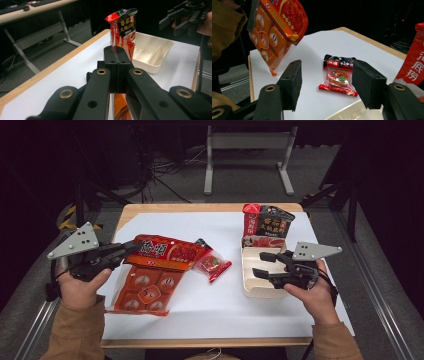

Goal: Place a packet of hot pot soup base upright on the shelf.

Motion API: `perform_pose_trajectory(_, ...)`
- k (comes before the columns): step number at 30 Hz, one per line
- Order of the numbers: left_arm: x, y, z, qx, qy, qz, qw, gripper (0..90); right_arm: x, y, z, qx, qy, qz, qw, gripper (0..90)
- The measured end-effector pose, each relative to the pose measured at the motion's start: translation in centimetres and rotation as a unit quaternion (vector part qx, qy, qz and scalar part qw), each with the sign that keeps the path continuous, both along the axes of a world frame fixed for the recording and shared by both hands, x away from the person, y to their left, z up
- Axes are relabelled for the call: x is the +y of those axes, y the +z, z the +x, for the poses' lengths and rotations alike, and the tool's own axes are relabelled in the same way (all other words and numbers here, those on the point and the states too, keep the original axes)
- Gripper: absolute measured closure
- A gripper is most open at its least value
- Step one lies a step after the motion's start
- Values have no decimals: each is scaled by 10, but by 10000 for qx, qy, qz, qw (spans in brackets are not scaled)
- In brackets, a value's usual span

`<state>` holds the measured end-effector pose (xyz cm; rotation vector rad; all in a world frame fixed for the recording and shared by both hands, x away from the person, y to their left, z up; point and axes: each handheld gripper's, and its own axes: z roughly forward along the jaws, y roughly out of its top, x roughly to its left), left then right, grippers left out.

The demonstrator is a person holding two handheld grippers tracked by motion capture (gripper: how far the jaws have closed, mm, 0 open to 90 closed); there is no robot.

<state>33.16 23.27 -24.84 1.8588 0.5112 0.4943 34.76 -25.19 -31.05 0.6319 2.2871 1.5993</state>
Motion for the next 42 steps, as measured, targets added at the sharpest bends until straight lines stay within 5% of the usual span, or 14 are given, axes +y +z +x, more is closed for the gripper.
perform_pose_trajectory(14,-16,7,-13,-274,-188,-177,9993,900,38,-3,6,-66,266,-21,9996,391)
perform_pose_trajectory(27,-35,7,-20,-362,-613,-409,9966,900,71,0,15,-175,318,455,9983,347)
perform_pose_trajectory(34,-46,6,-23,-355,-811,-470,9950,900,83,-2,17,-142,731,593,9955,346)
perform_pose_trajectory(42,-51,5,-23,-348,-954,-589,9931,900,93,-5,20,-127,853,845,9927,370)
